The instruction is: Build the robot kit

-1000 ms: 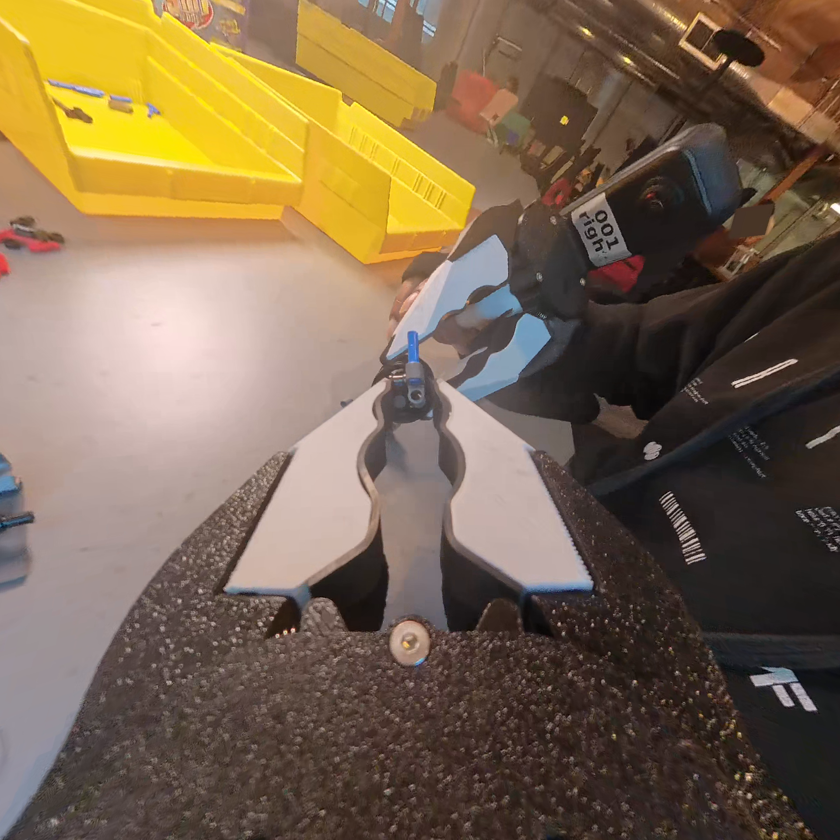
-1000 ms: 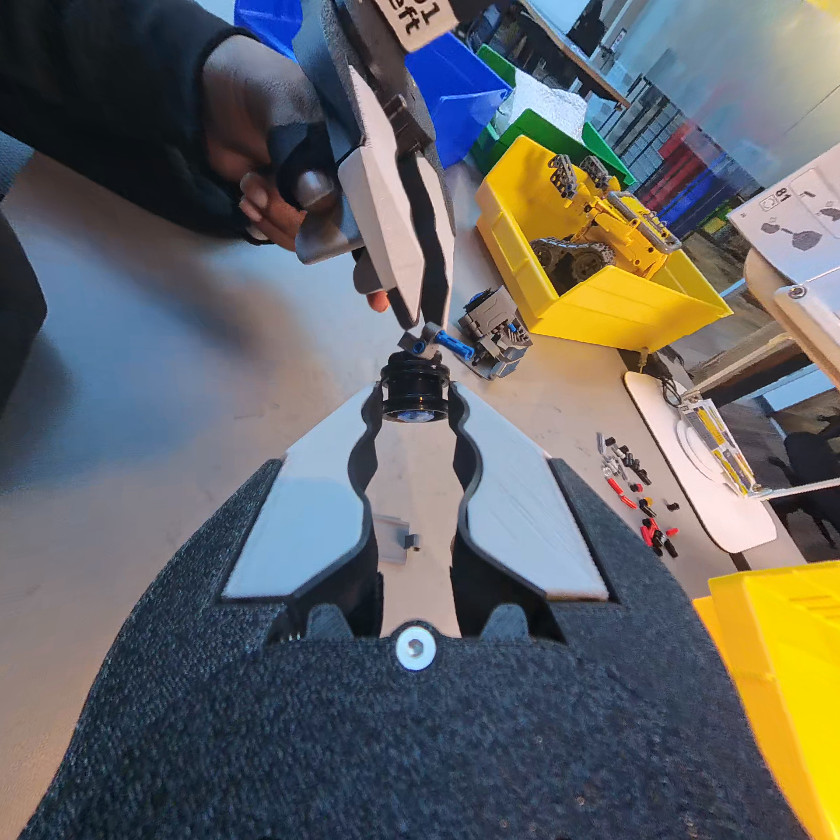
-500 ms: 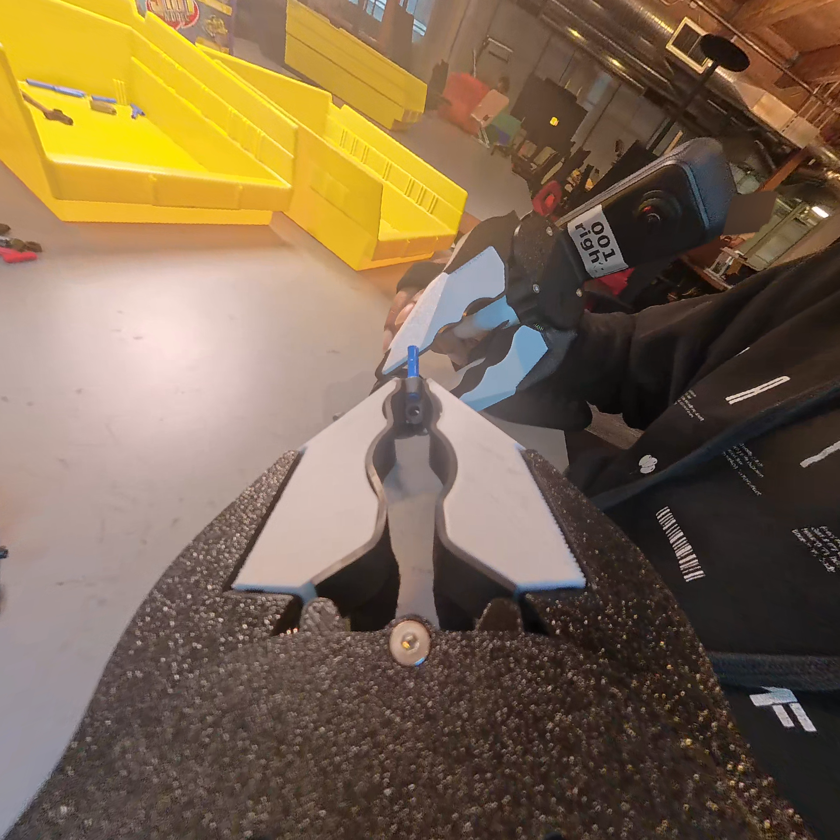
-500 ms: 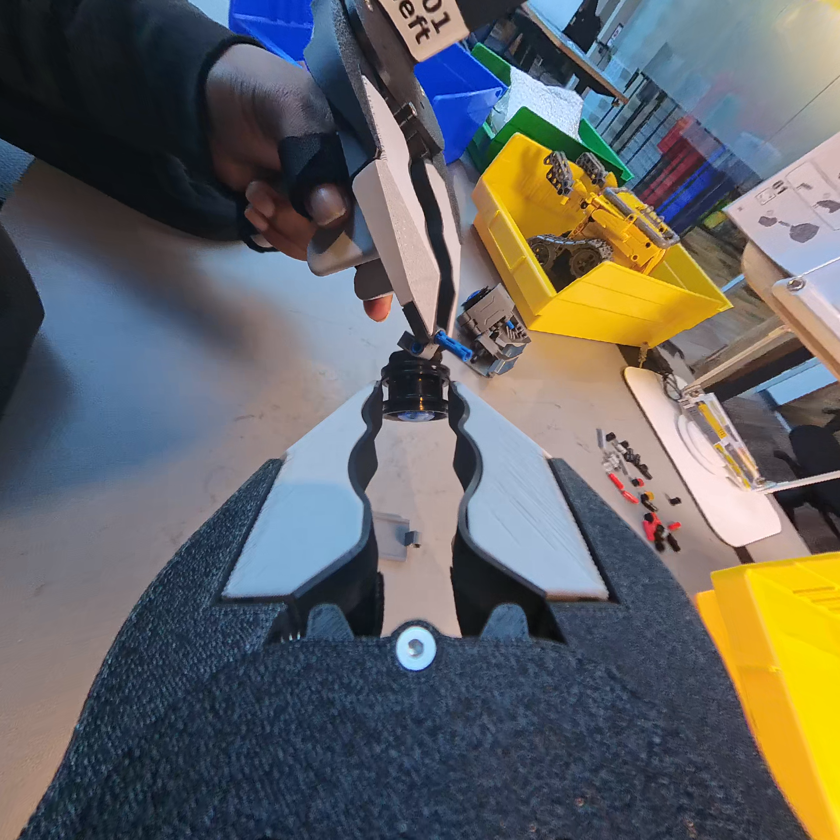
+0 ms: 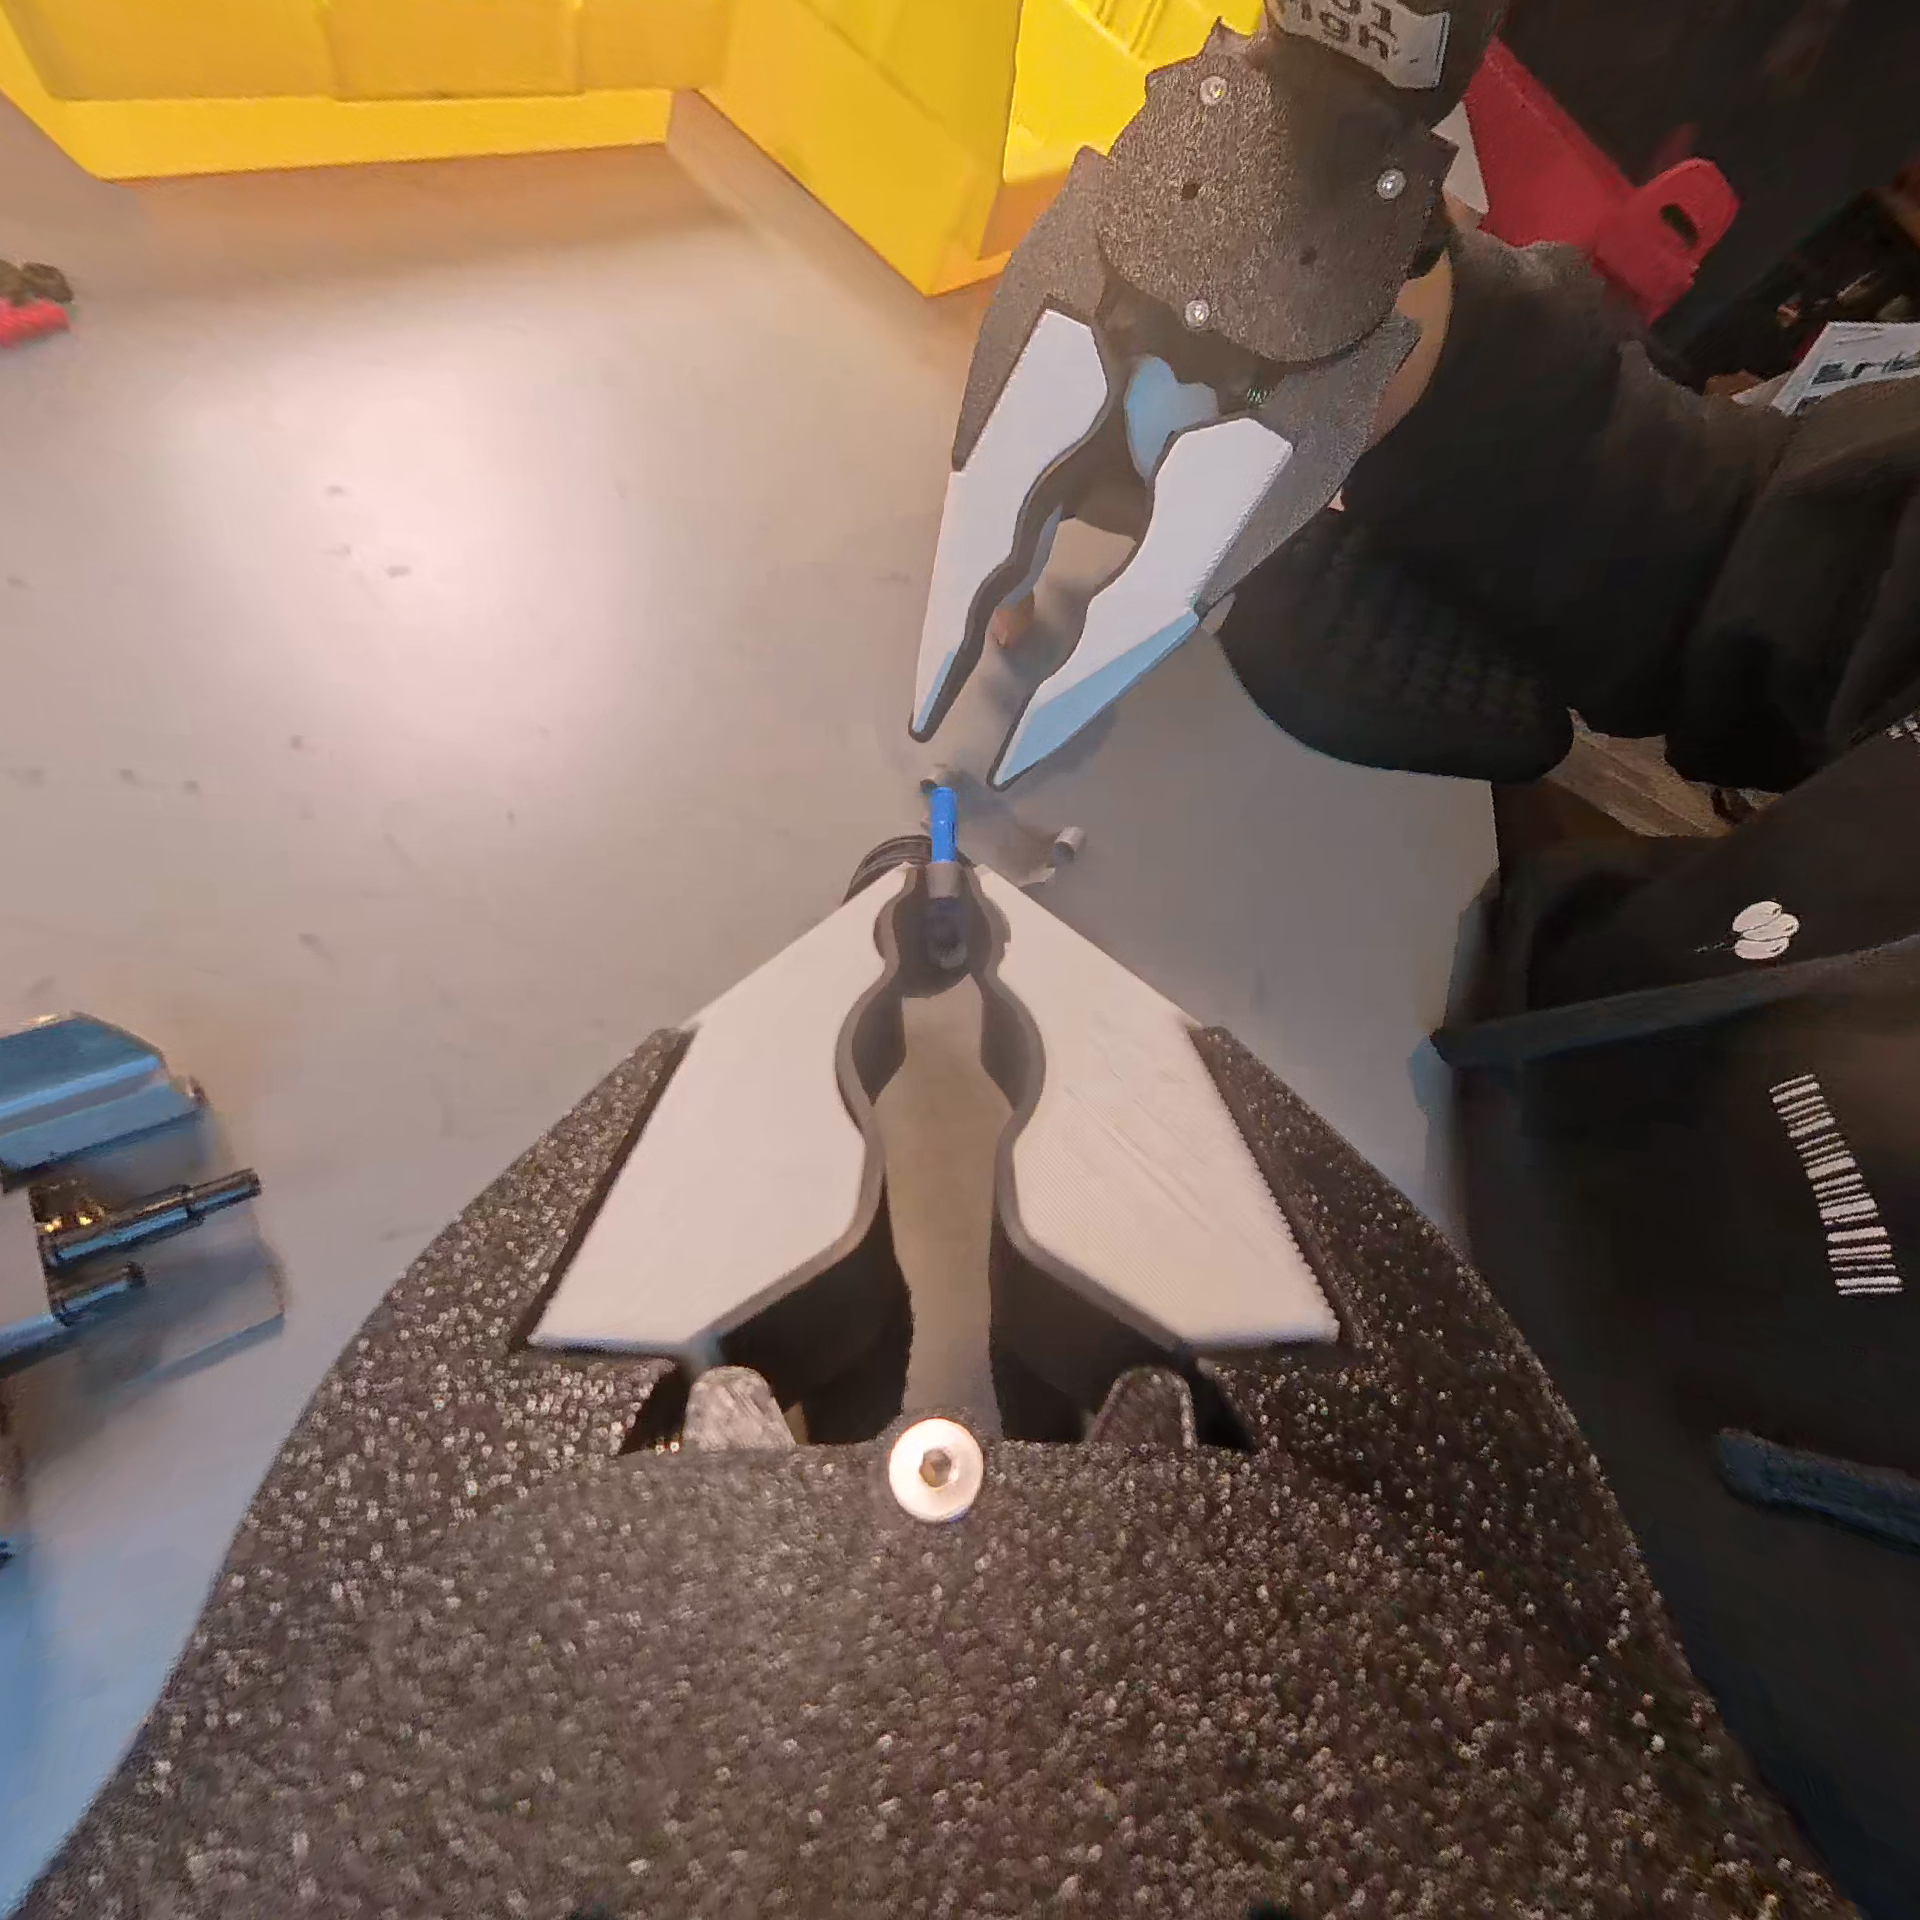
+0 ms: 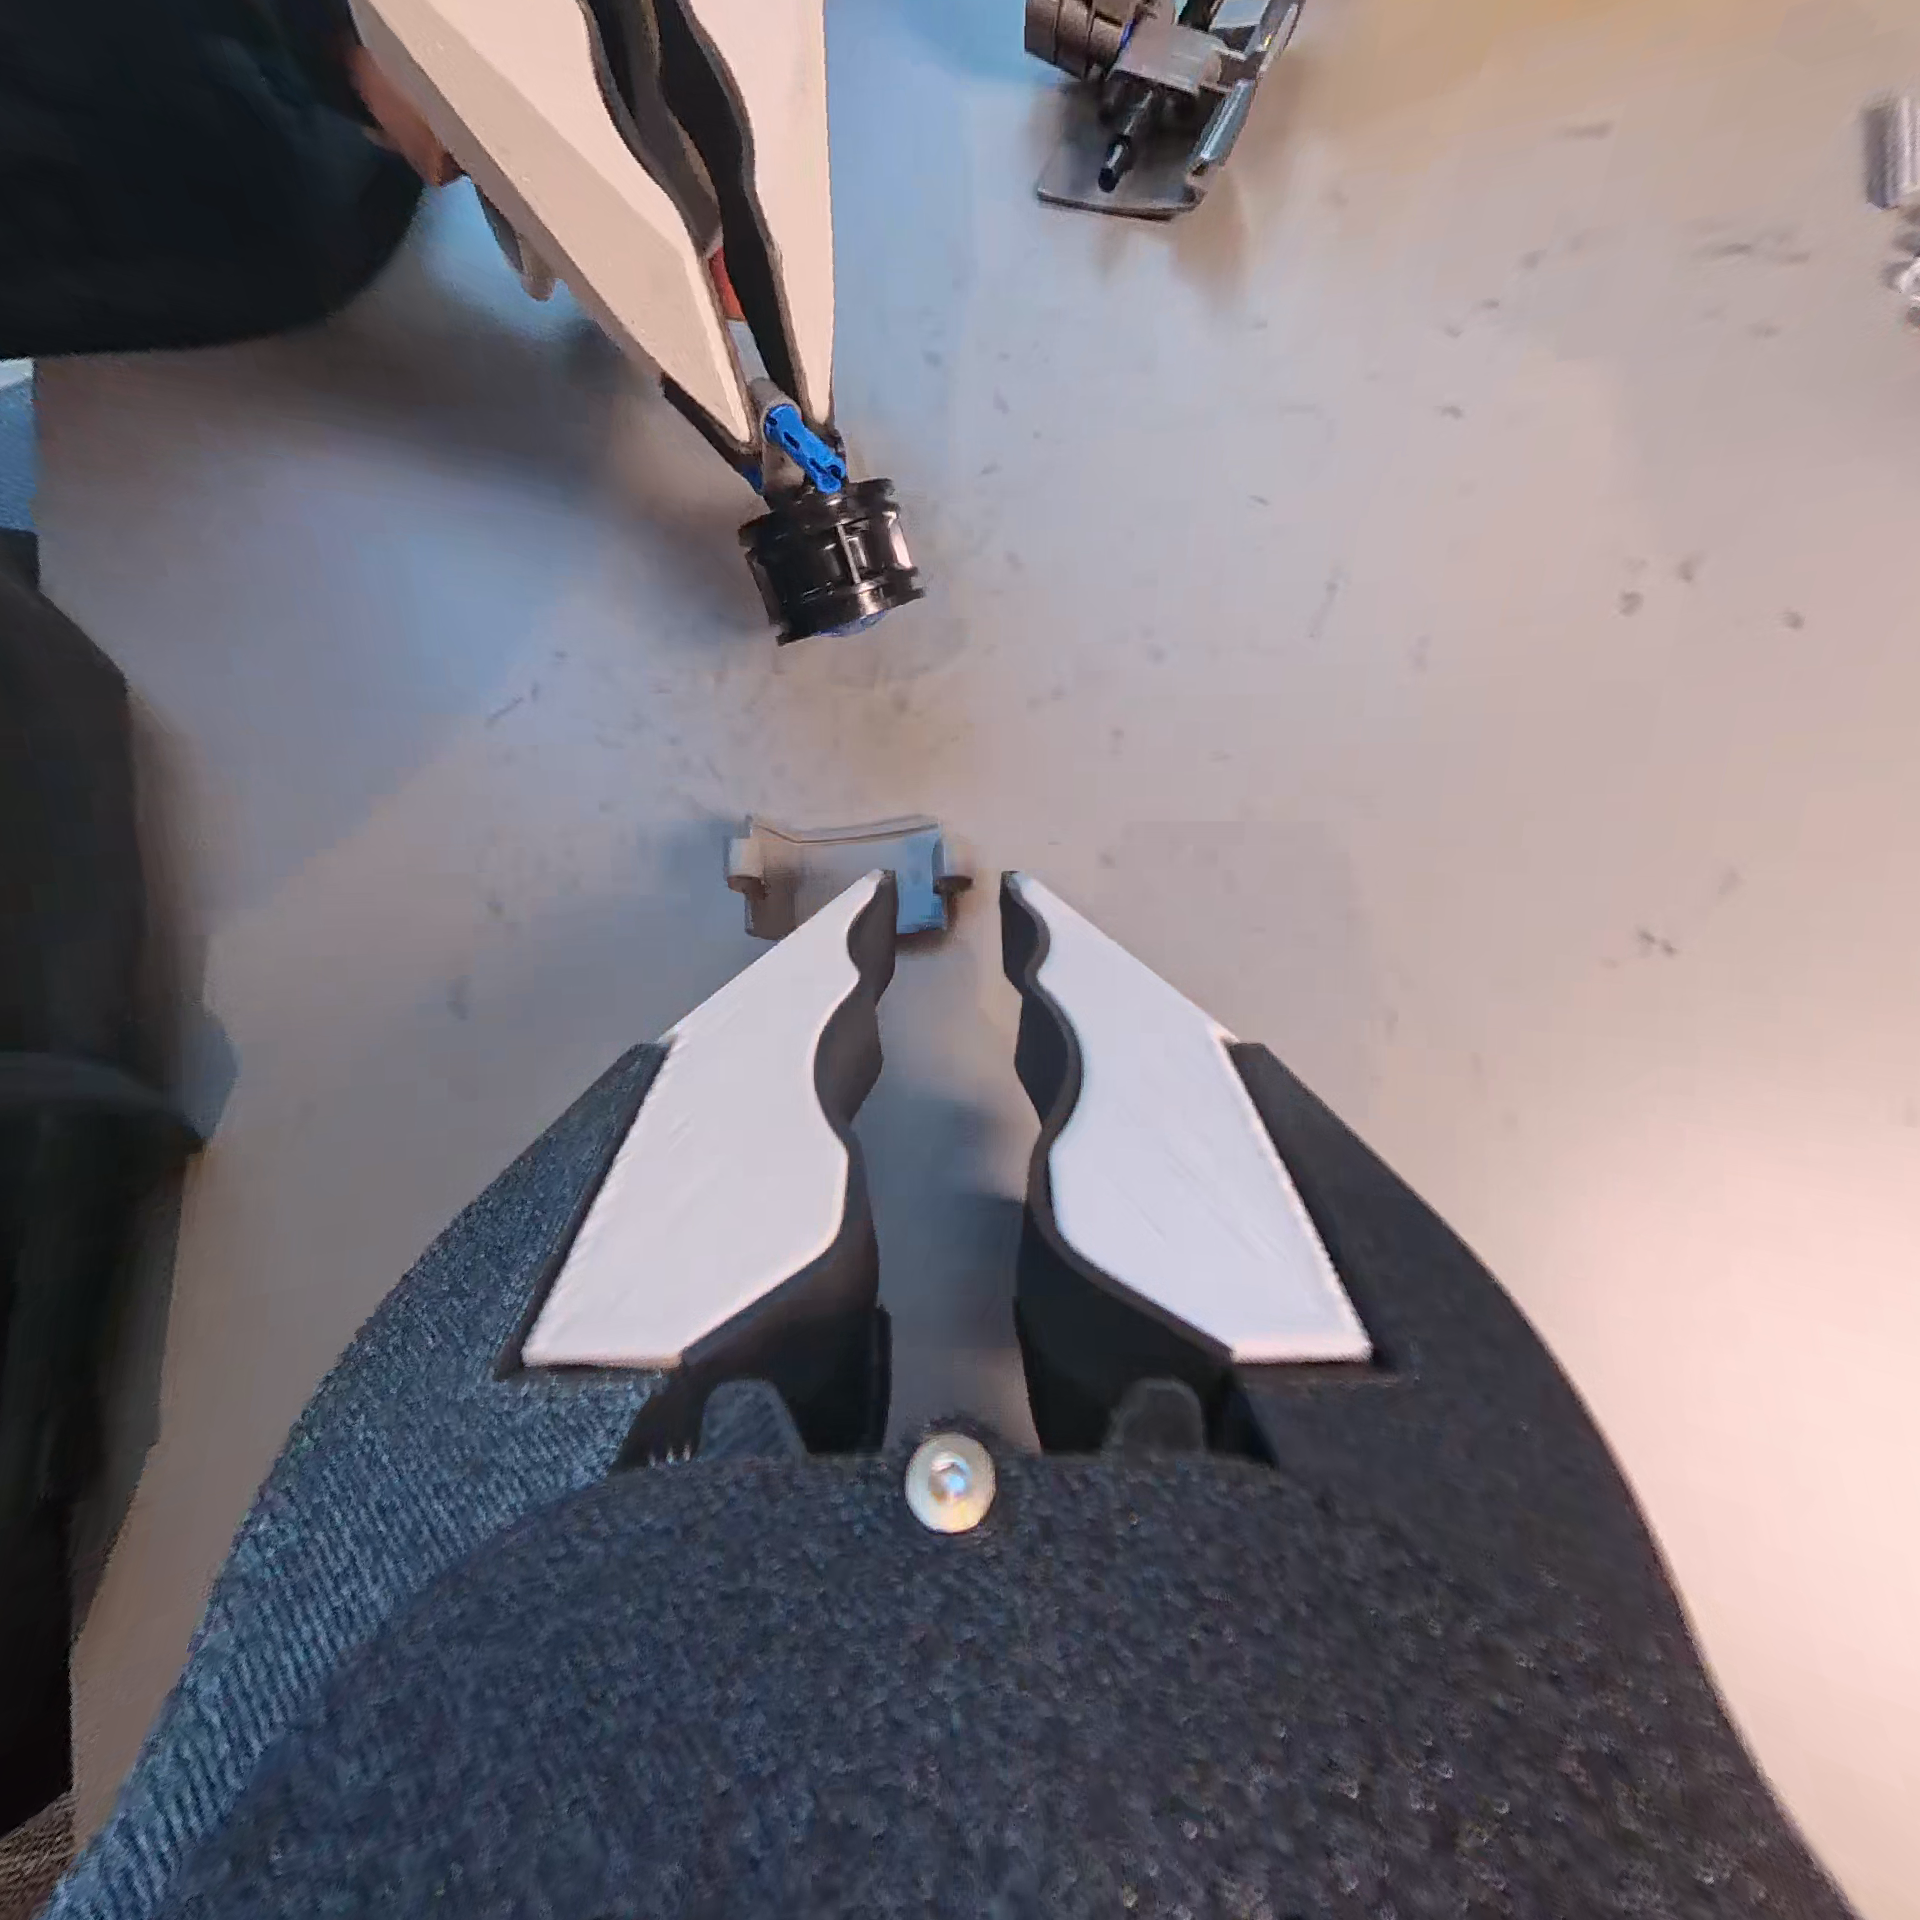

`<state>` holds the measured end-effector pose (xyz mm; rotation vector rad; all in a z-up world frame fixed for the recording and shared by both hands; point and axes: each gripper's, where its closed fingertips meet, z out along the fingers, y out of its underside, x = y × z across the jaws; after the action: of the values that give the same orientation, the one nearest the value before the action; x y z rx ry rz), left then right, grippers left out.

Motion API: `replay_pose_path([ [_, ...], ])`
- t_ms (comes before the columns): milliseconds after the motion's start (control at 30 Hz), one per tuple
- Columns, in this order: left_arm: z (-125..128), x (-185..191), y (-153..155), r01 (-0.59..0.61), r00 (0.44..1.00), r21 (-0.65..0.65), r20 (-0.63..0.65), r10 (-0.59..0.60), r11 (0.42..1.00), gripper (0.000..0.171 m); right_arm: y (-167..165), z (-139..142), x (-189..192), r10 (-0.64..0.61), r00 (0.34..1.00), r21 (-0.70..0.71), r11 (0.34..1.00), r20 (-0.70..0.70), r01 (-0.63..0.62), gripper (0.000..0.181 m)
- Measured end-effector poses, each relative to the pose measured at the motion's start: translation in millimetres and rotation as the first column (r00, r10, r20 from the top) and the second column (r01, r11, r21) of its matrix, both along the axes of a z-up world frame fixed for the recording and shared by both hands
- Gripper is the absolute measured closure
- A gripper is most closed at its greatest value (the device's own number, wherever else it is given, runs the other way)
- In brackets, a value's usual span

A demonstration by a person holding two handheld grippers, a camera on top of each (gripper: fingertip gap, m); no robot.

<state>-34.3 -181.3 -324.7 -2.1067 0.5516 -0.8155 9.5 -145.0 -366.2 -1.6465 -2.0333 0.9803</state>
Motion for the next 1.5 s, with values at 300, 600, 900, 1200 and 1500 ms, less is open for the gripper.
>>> replay_pose_path([
  [300, -1, 4, -9, 0.029, 0.999, -0.033, 0.032, -0.028, 0.999, 0.165, -4, -10, -6, 0.015, 0.995, 0.057, 0.998, 0.095, -0.020, 0.170],
  [600, 2, 15, -11, 0.066, 0.988, -0.143, 0.150, -0.044, 0.987, 0.165, -13, 47, -24, 0.320, 0.926, 0.490, 0.851, -0.199, -0.188, 0.175],
  [900, 18, 26, -14, 0.135, 0.936, -0.188, 0.347, -0.063, 0.973, 0.165, -25, 59, -20, 0.545, 0.837, 0.743, 0.582, -0.056, -0.329, 0.175],
  [1200, 23, 27, -19, 0.166, 0.884, -0.222, 0.466, -0.045, 0.961, 0.166, -39, 60, -22, 0.552, 0.826, 0.747, 0.594, -0.110, -0.298, 0.174],
  [1500, 22, 29, -23, 0.183, 0.856, -0.250, 0.517, -0.029, 0.951, 0.166, -45, 65, -18, 0.543, 0.818, 0.704, 0.656, -0.188, -0.273, 0.174],
])
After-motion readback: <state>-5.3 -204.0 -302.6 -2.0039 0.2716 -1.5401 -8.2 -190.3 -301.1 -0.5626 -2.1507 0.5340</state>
